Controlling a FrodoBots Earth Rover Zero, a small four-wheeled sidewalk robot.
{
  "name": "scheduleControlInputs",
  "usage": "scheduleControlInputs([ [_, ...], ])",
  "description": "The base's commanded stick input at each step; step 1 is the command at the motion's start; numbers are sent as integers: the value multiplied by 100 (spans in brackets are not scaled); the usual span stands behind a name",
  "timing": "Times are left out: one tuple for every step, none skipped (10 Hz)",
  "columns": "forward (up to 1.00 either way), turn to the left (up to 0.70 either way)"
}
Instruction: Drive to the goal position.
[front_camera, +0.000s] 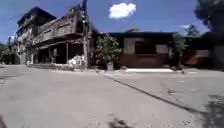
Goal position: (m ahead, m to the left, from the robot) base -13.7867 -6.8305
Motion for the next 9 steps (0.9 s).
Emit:
scheduleControlInputs([
  [98, -39],
  [97, -39],
  [98, -39],
  [98, -39],
  [97, -39],
  [97, -39],
  [90, -38],
  [73, -35],
  [-22, 3],
])
